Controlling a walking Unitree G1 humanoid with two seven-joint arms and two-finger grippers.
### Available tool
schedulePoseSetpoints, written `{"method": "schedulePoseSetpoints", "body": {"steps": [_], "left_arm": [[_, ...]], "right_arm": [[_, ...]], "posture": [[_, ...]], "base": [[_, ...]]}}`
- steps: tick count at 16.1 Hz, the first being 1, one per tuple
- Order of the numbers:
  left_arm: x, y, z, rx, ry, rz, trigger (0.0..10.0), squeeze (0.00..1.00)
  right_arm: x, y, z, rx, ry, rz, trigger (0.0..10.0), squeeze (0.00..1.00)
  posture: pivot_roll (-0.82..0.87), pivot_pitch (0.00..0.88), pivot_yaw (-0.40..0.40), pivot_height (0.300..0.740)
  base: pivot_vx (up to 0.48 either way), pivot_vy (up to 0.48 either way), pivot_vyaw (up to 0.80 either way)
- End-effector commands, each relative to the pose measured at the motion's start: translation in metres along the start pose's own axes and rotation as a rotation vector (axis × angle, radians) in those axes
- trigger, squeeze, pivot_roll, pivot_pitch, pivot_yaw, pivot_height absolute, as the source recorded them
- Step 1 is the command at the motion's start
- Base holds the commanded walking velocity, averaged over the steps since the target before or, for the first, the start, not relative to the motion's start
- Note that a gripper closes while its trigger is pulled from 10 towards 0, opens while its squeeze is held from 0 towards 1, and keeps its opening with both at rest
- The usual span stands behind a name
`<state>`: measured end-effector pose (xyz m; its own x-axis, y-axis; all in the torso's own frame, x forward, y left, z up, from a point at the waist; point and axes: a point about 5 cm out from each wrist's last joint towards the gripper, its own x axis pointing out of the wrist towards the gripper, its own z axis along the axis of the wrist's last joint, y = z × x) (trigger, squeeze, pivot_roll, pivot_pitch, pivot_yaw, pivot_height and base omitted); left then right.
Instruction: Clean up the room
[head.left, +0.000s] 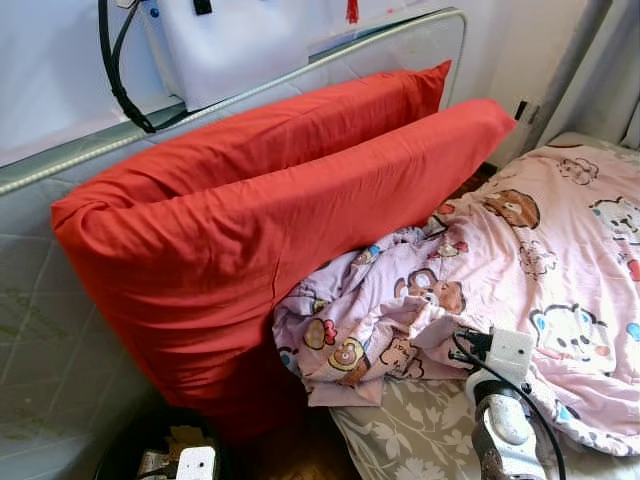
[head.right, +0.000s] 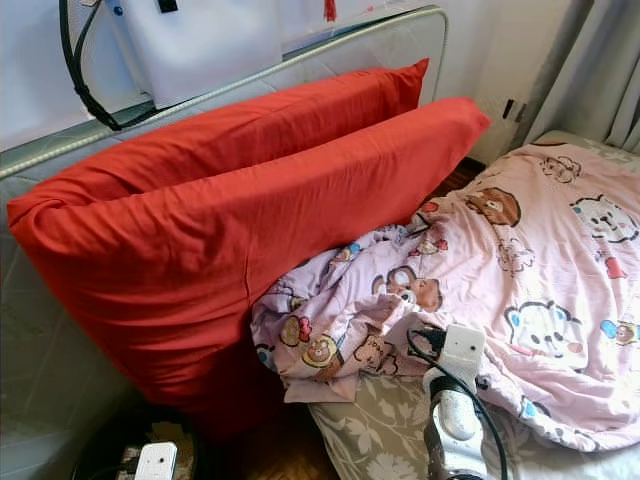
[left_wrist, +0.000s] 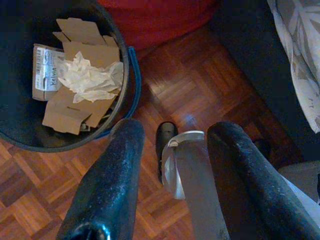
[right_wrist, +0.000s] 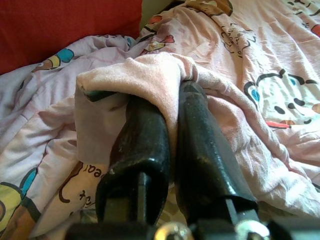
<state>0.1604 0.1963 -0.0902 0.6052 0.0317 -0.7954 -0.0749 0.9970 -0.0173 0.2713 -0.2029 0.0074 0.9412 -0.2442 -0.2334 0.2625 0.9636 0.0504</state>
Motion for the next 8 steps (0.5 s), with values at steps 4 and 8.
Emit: {"method": "schedulePoseSetpoints", "body": {"steps": [4, 8], "left_arm": [[-0.0014, 0.0014, -0.0057, 0.006, 0.022, 0.005, 10.0, 0.0], [-0.0013, 0.0004, -0.0057, 0.009, 0.021, 0.003, 10.0, 0.0]], "right_arm": [[0.0007, -0.0001, 0.003, -0.003, -0.018, -0.002, 10.0, 0.0], [0.001, -0.0005, 0.0031, -0.004, -0.018, -0.005, 10.0, 0.0]], "posture": [[0.0, 0.034, 0.036, 0.74], [0.0, 0.036, 0.035, 0.74]], "base": [[-0.252, 0.0, 0.0], [-0.262, 0.0, 0.0]]}}
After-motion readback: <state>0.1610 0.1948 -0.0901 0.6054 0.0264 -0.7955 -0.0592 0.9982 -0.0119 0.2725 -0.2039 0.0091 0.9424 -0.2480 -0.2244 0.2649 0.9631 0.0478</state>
